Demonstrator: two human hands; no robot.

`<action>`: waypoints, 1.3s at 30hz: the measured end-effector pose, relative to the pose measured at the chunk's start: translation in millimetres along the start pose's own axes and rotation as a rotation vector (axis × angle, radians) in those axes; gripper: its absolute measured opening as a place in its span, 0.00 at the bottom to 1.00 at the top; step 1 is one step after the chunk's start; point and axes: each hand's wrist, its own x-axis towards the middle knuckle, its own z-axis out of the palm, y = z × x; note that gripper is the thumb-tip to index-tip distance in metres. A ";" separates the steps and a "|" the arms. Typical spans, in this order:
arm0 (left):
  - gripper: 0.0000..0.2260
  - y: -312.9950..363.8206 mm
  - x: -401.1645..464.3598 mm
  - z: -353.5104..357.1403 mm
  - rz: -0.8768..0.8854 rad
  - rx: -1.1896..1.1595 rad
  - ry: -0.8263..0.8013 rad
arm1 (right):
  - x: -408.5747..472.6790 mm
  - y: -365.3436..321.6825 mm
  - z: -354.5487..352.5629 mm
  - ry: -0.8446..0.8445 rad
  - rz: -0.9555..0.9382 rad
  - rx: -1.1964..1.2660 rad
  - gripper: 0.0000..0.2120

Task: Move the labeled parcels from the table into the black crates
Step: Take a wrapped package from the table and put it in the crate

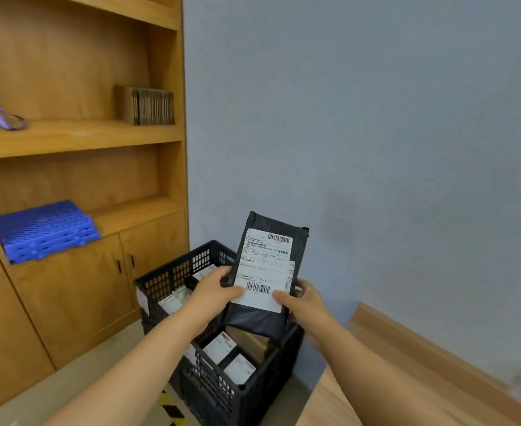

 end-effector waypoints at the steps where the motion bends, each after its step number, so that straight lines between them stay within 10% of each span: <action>1: 0.15 -5.7 2.5 -17.0 -0.006 -0.006 0.017 | 6.3 1.8 17.5 -0.016 0.014 0.003 0.22; 19: 0.32 -84.9 130.6 -190.1 -0.113 0.050 0.210 | 195.1 41.8 212.0 -0.219 0.144 0.047 0.20; 39: 0.35 -131.8 413.1 -279.8 -0.140 0.144 -0.024 | 443.9 37.1 312.4 -0.034 0.295 0.012 0.15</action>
